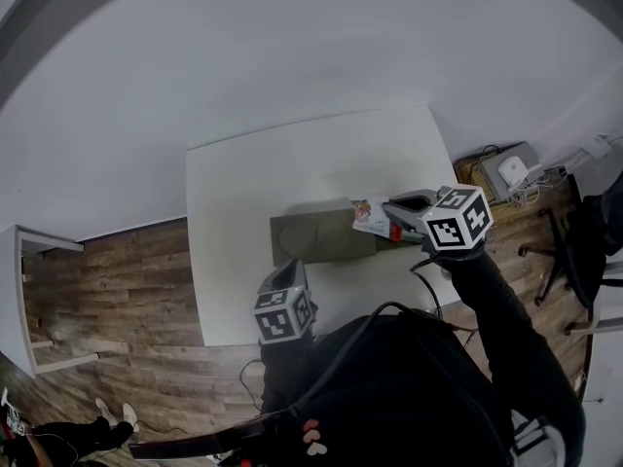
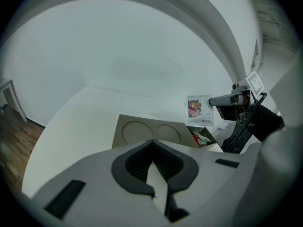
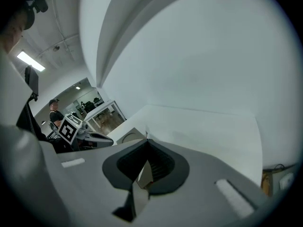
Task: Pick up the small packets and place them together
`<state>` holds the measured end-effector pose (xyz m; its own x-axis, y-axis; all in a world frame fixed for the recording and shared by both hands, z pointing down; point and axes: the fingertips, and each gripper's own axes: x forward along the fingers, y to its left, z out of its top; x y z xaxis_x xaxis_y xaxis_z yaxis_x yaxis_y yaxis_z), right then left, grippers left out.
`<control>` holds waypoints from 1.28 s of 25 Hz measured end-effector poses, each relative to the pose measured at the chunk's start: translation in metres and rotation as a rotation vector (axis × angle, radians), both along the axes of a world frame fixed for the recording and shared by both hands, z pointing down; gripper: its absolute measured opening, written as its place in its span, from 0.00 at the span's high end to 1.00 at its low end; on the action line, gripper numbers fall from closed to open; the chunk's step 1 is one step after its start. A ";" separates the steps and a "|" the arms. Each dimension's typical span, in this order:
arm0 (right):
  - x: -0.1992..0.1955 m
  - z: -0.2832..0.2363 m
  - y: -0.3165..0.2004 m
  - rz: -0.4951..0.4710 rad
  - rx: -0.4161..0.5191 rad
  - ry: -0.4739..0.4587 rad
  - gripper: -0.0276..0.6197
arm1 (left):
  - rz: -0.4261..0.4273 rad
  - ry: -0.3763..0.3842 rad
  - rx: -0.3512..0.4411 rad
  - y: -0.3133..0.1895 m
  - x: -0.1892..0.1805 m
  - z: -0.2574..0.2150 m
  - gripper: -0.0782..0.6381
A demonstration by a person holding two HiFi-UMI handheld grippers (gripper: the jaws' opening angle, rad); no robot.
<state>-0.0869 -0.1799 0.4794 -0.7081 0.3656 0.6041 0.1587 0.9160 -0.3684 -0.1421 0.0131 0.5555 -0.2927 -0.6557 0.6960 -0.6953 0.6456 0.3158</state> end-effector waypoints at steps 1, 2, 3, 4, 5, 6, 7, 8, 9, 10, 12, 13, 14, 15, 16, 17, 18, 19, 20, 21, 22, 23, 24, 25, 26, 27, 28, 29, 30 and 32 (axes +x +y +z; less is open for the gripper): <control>-0.007 -0.002 0.009 -0.021 -0.004 -0.009 0.96 | -0.006 0.000 0.000 0.003 0.001 0.000 0.89; -0.013 -0.002 0.018 -0.042 -0.009 -0.016 0.96 | -0.012 -0.001 0.000 0.006 0.001 0.000 0.89; -0.020 -0.002 0.027 -0.062 -0.014 -0.022 0.96 | -0.019 -0.001 0.000 0.009 0.001 0.000 0.89; -0.027 -0.002 0.036 -0.080 -0.021 -0.028 0.96 | -0.025 -0.002 0.000 0.012 0.001 0.000 0.89; -0.033 -0.002 0.044 -0.098 -0.028 -0.033 0.96 | -0.030 -0.002 0.000 0.015 0.001 0.000 0.89; -0.039 -0.002 0.053 -0.114 -0.037 -0.037 0.95 | -0.036 -0.001 0.001 0.018 0.001 0.000 0.89; -0.044 -0.002 0.062 -0.131 -0.045 -0.040 0.96 | -0.042 0.000 0.002 0.021 0.002 -0.001 0.89; -0.050 -0.002 0.070 -0.148 -0.053 -0.042 0.95 | -0.049 0.001 0.003 0.024 0.003 -0.001 0.89; -0.055 -0.001 0.078 -0.164 -0.060 -0.042 0.96 | -0.056 0.003 0.003 0.027 0.003 -0.001 0.89; -0.059 0.000 0.085 -0.179 -0.069 -0.042 0.96 | -0.064 0.004 0.003 0.030 0.003 -0.001 0.89; -0.069 0.002 0.100 -0.205 -0.091 -0.041 0.95 | -0.078 0.007 0.003 0.036 0.004 0.000 0.89; -0.073 0.004 0.107 -0.216 -0.101 -0.039 0.95 | -0.083 0.008 0.002 0.039 0.004 0.000 0.89; -0.077 0.006 0.113 -0.227 -0.107 -0.036 0.95 | -0.087 0.009 0.001 0.042 0.004 0.001 0.89; -0.081 0.008 0.119 -0.238 -0.111 -0.032 0.95 | -0.092 0.011 -0.001 0.045 0.005 0.001 0.89; -0.085 0.012 0.125 -0.249 -0.115 -0.025 0.95 | -0.097 0.012 -0.003 0.049 0.005 0.002 0.89; -0.088 0.015 0.131 -0.259 -0.119 -0.017 0.95 | -0.105 0.013 -0.004 0.053 0.005 0.002 0.89; -0.092 0.019 0.136 -0.269 -0.123 -0.007 0.95 | -0.113 0.012 -0.004 0.056 0.004 0.001 0.89; -0.095 0.024 0.140 -0.277 -0.126 0.004 0.95 | -0.120 0.010 -0.004 0.059 0.004 0.001 0.89; -0.097 0.028 0.144 -0.284 -0.131 0.014 0.95 | -0.127 0.008 -0.003 0.062 0.004 0.001 0.89; -0.100 0.032 0.148 -0.288 -0.138 0.024 0.95 | -0.133 0.008 -0.004 0.065 0.004 0.001 0.89; -0.102 0.037 0.151 -0.290 -0.143 0.033 0.95 | -0.138 0.009 -0.005 0.068 0.004 0.001 0.89; -0.105 0.042 0.153 -0.291 -0.143 0.043 0.95 | -0.142 0.011 -0.007 0.069 0.004 0.002 0.89; -0.107 0.047 0.153 -0.292 -0.138 0.052 0.95 | -0.146 0.011 -0.009 0.071 0.003 0.003 0.89; -0.110 0.051 0.153 -0.292 -0.131 0.061 0.95 | -0.149 0.011 -0.011 0.072 0.002 0.003 0.89; -0.112 0.055 0.153 -0.292 -0.127 0.069 0.95 | -0.151 0.011 -0.013 0.073 0.000 0.004 0.89; -0.114 0.058 0.153 -0.290 -0.124 0.077 0.95 | -0.152 0.012 -0.014 0.074 -0.001 0.004 0.89; -0.115 0.061 0.153 -0.286 -0.122 0.082 0.95 | -0.153 0.012 -0.014 0.074 -0.002 0.004 0.89; -0.117 0.064 0.151 -0.280 -0.117 0.085 0.95 | -0.152 0.012 -0.014 0.075 -0.003 0.005 0.89; -0.118 0.066 0.150 -0.272 -0.112 0.088 0.95 | -0.152 0.013 -0.013 0.076 -0.004 0.005 0.89; -0.119 0.071 0.147 -0.257 -0.106 0.098 0.95 | -0.149 0.013 -0.013 0.077 -0.005 0.006 0.89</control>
